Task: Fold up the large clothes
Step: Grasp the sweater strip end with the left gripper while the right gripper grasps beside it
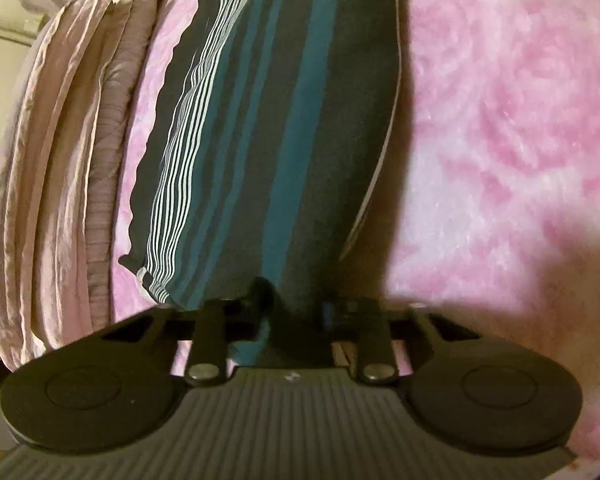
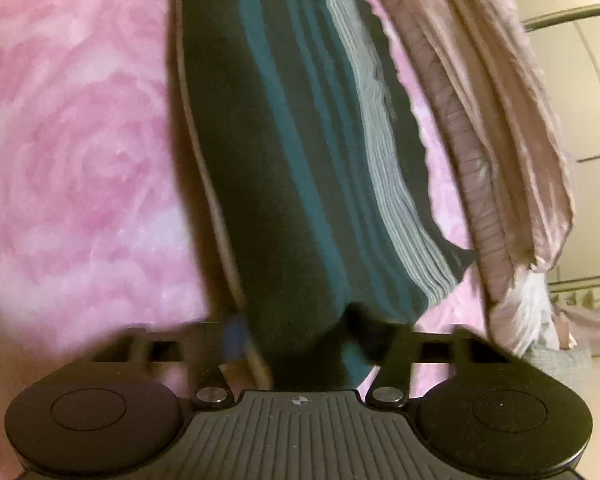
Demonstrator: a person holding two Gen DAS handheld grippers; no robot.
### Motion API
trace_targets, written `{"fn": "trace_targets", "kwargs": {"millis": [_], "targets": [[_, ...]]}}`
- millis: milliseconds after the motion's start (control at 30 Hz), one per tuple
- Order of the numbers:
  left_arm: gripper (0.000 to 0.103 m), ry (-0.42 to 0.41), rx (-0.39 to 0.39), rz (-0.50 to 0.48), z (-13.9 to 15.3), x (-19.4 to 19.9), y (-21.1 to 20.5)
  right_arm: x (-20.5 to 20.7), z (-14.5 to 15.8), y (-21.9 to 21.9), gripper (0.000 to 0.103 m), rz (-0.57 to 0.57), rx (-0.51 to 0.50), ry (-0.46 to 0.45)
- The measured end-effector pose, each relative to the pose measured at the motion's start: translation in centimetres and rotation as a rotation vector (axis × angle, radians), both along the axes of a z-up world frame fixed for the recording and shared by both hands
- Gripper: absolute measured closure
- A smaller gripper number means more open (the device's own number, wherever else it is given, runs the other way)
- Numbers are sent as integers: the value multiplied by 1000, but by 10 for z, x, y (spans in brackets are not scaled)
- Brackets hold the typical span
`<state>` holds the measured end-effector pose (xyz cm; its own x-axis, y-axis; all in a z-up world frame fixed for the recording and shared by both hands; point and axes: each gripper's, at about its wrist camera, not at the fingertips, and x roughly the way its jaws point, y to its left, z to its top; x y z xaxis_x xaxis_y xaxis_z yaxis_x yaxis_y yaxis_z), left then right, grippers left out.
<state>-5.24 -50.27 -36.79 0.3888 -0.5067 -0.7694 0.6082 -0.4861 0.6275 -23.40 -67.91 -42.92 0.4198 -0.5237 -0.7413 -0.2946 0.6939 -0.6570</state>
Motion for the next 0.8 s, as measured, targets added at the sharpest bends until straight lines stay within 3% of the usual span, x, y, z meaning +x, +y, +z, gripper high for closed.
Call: {"fn": "trace_targets", "kwargs": {"millis": [133,267,467,667,800], "targets": [[96,55,23,24,21,1,1,-4,19,-4,91,-27,45,1],[97,125,33,37,54,-6,9,-20,49,3,92,-18,56,16],[97,343,75,39,105,-72,49,-90,81,47,92,-71,98,110],[97,518,166,14,119,-150,98,-163,87,88,92,-148,129,184],[92,545,206,52,108,-175,101,-187,69,94,89,-175,144,190]]}}
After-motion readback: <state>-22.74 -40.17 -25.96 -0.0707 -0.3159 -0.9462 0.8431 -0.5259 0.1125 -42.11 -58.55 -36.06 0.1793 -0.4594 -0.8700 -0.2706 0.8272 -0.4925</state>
